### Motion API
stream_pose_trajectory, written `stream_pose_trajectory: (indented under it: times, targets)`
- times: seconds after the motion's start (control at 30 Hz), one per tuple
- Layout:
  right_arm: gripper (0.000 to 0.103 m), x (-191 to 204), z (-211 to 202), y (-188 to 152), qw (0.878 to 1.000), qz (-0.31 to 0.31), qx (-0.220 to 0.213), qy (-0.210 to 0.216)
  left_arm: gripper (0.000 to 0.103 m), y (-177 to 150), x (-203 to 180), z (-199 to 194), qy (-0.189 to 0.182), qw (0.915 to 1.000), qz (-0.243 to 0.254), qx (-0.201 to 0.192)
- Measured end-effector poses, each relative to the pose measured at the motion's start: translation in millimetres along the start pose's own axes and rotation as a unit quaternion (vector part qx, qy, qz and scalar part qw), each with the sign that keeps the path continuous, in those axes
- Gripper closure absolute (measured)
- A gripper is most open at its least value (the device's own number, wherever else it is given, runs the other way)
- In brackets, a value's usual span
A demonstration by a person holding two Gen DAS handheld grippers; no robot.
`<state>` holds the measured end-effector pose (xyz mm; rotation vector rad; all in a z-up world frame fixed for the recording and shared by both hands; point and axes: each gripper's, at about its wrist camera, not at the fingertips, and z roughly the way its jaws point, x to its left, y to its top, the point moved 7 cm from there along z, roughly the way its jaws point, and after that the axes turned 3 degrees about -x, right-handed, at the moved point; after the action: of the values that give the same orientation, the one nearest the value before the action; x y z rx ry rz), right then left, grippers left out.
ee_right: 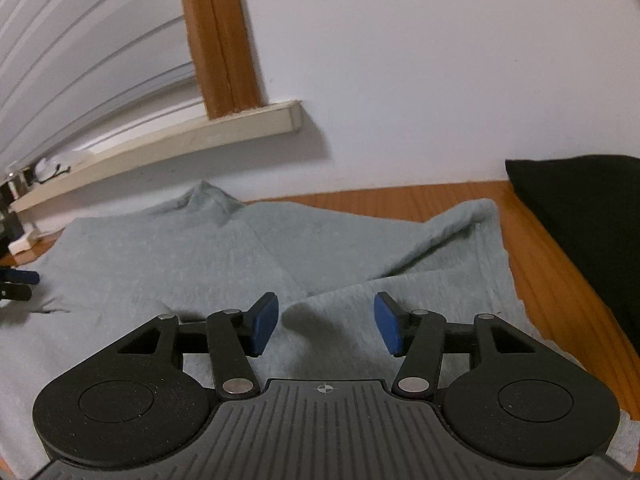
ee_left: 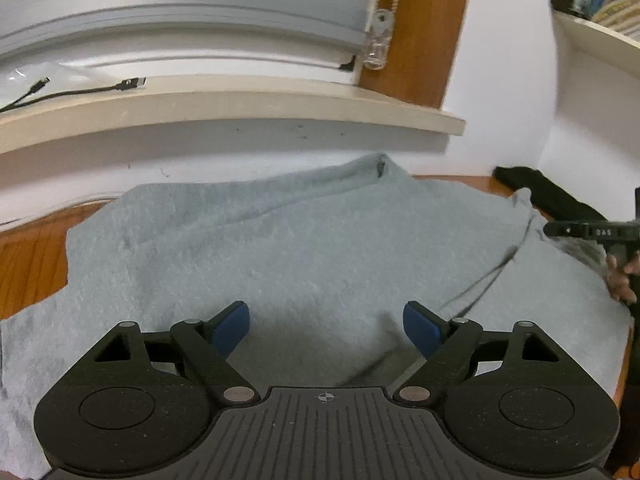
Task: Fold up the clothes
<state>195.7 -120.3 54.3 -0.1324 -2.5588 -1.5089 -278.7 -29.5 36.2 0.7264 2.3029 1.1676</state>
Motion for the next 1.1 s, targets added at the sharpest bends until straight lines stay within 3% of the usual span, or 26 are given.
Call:
stream_pose_trajectory:
  times: [0.13, 0.4, 0.5, 0.6, 0.7, 0.8, 0.93, 1.1]
  targets:
    - [0.049, 10, -9, -5, 1.000, -0.022, -0.013, -0.003, 0.017, -10, -12, -14, 0.003, 0.9998, 0.020, -0.004]
    - [0.047, 18, -7, -8, 0.998, -0.060, -0.017, -0.024, 0.016, -4, -7, -6, -0.004, 0.9998, 0.015, 0.016]
    - [0.044, 18, -6, -8, 0.998, -0.062, -0.017, -0.027, 0.015, 0, 5, -12, 0.010, 0.9997, 0.021, 0.006]
    - [0.036, 21, -6, -6, 0.997, -0.070, -0.015, -0.038, 0.014, 3, 23, -20, 0.030, 0.9993, 0.021, 0.001]
    - [0.035, 31, -5, -2, 0.994, -0.092, -0.019, -0.060, 0.004, 6, 43, -33, 0.048, 0.9987, 0.016, -0.008]
    - [0.035, 65, -3, 4, 0.994, -0.108, -0.021, -0.021, 0.002, 12, 65, -44, 0.067, 0.9976, 0.009, -0.017]
    - [0.037, 131, 16, 5, 0.988, -0.147, 0.007, 0.042, 0.000, 17, 94, -53, 0.084, 0.9961, -0.013, -0.024]
    - [0.051, 220, 52, -8, 0.974, -0.186, 0.060, 0.117, 0.000, 17, 117, -51, 0.099, 0.9948, -0.018, -0.017]
